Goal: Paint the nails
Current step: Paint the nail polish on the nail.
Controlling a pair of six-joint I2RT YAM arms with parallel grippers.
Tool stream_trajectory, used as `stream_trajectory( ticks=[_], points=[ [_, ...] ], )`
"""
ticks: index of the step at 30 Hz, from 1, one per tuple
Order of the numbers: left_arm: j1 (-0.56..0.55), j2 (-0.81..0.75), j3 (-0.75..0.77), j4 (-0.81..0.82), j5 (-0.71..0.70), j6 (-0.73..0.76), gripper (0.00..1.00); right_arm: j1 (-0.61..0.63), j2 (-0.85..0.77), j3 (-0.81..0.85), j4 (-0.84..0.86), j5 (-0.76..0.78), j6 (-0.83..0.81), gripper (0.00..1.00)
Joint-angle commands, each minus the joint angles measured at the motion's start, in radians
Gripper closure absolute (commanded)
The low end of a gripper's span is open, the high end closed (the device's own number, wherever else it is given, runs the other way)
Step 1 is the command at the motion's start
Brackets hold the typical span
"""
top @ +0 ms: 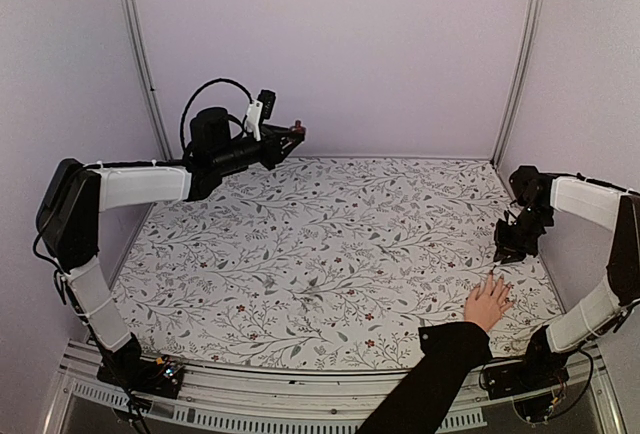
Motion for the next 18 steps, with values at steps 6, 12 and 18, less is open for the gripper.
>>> stream_trajectory(
  ticks=[6, 12, 18],
  points=[
    [0.007, -0.031, -0.011, 0.032, -0.007, -0.006, 1.00, -0.005, 0.003, -0.006, 0.017, -0.031, 0.009, 1.00],
    [0.007, -0.028, -0.010, 0.035, -0.006, -0.007, 1.00, -0.004, 0.016, -0.007, 0.019, -0.019, 0.008, 1.00],
    [0.006, -0.023, -0.004, 0.034, -0.006, -0.007, 1.00, -0.004, 0.027, -0.006, 0.021, 0.001, 0.005, 1.00]
  ],
)
